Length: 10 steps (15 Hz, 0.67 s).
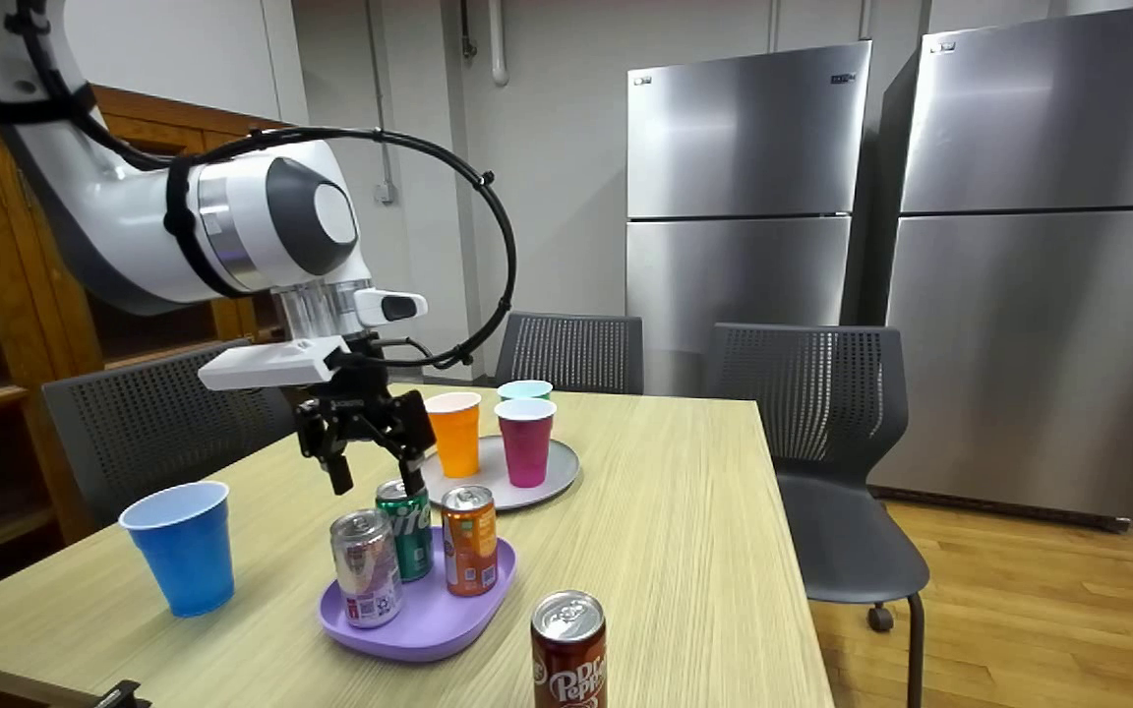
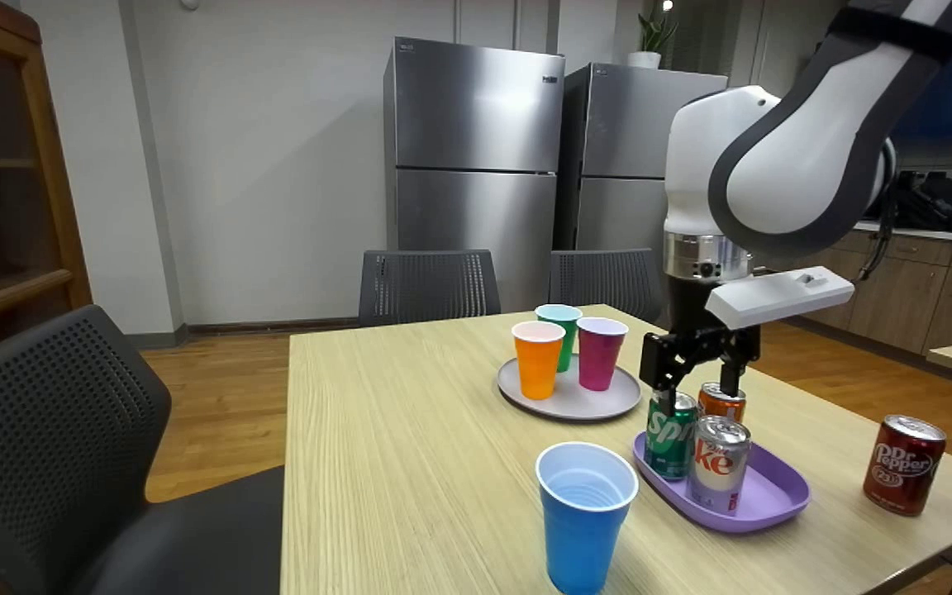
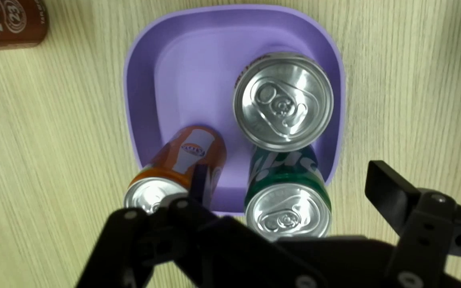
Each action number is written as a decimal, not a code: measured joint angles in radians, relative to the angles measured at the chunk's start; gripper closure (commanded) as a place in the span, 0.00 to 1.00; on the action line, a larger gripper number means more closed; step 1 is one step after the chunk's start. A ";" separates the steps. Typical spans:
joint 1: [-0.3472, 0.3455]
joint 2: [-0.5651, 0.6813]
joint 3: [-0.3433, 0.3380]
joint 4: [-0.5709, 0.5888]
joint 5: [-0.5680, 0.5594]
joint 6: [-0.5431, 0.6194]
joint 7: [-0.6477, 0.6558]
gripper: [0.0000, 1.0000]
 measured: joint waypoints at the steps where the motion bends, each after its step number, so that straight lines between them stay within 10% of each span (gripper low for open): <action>1: 0.000 -0.010 0.001 0.000 0.000 0.000 0.000 0.00; 10: 0.000 -0.090 0.018 0.003 -0.002 -0.001 -0.002 0.00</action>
